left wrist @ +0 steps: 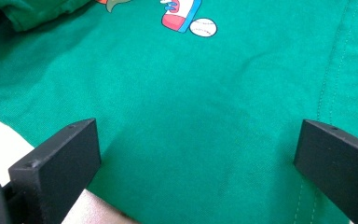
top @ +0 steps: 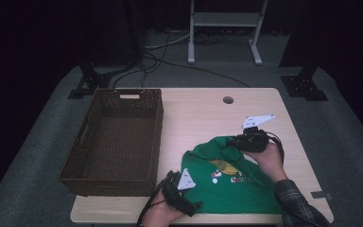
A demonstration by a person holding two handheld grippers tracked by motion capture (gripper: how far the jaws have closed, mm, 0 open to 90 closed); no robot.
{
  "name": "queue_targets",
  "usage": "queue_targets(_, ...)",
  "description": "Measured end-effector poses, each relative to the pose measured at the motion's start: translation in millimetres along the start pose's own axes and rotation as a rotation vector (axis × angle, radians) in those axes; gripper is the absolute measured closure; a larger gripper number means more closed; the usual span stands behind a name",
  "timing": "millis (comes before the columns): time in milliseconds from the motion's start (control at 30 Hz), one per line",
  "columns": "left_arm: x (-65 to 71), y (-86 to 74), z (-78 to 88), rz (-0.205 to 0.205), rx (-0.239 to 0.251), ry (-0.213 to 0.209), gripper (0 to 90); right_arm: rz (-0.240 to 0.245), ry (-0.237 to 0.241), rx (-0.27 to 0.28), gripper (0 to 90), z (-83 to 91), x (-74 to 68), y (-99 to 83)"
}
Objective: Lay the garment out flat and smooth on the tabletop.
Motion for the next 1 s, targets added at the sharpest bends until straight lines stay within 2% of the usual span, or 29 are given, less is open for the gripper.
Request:
queue_targets(567,0.0,0.0,-0.3,0.001,0.003,0.000,0.0,-0.012,-0.019,-0.018,80.5,-9.9,9.7,1.8)
queue_targets(1000,0.0,0.0,-0.3,0.001,0.004,0.000,0.0,-0.066,-0.041,-0.014,80.5,-21.4,25.3,-3.2)
Point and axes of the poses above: each handheld gripper's, and its own axes: z roughly backward along the jaws, y roughly out of its top, x roughly to its right, the point moved 4 cm from there along -z, roughly forward along the jaws, and after that the axes turned 5 degrees about -y, right-handed, at the moved point
